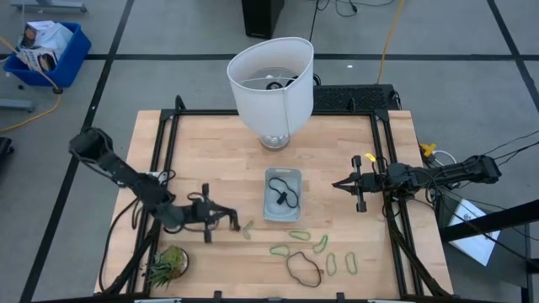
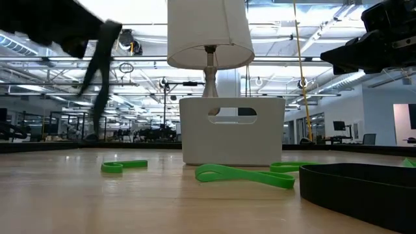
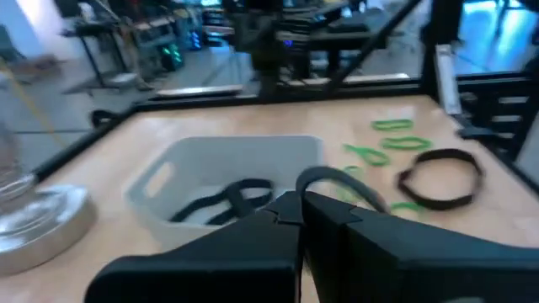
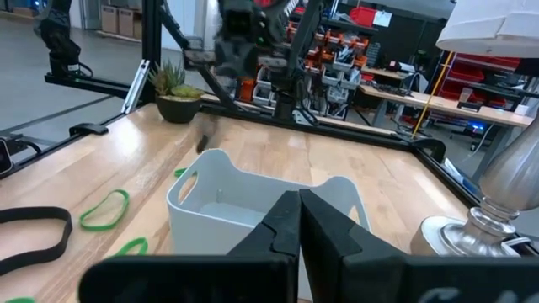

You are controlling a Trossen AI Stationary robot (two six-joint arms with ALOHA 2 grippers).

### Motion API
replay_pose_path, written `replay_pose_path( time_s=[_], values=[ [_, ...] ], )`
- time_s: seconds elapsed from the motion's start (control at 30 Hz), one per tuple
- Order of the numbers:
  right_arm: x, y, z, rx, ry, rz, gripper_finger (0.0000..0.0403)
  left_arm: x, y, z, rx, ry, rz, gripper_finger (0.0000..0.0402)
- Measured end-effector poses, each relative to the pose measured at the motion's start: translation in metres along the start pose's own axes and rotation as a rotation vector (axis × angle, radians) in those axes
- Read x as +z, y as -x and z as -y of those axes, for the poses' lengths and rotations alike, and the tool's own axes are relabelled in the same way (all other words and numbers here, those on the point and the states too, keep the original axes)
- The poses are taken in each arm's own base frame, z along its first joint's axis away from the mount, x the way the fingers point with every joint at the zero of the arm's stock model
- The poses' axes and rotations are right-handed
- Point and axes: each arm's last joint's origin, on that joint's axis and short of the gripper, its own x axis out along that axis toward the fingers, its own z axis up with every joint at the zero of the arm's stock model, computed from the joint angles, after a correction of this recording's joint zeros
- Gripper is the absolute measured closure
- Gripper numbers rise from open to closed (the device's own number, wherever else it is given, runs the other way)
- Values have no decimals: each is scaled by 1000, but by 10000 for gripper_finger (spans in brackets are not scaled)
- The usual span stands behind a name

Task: Pick and place rubber bands into bin
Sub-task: Put the black rubber band into the gray bin

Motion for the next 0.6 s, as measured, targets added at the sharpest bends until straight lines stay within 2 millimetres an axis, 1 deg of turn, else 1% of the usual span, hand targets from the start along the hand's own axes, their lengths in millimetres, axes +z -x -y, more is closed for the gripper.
replay_pose_path(
  time_s=[0.07, 0.2, 0.3, 0.37, 0.43, 0.5, 0.6],
  values=[
    [0, 0, 0, 0, 1, 2, 403, -12, 4, -12, 28, 5, 25, 401],
    [0, 0, 0, -1, 5, 1, 403, -26, 5, -34, 104, 82, 48, 401],
    [0, 0, 0, -2, 7, 1, 403, -25, -3, -46, 154, 147, 51, 401],
    [0, 0, 0, -2, 9, 0, 403, -16, -12, -52, 148, 177, 68, 401],
    [-1, 0, 0, -2, 10, 2, 403, -2, -23, -56, 142, 182, 79, 401],
    [-1, 0, 0, -6, 17, 19, 403, 15, -35, -58, 135, 153, 63, 401],
    [2, 0, 0, -15, 33, 63, 403, 47, -52, -58, 127, 76, 27, 401]
  ],
)
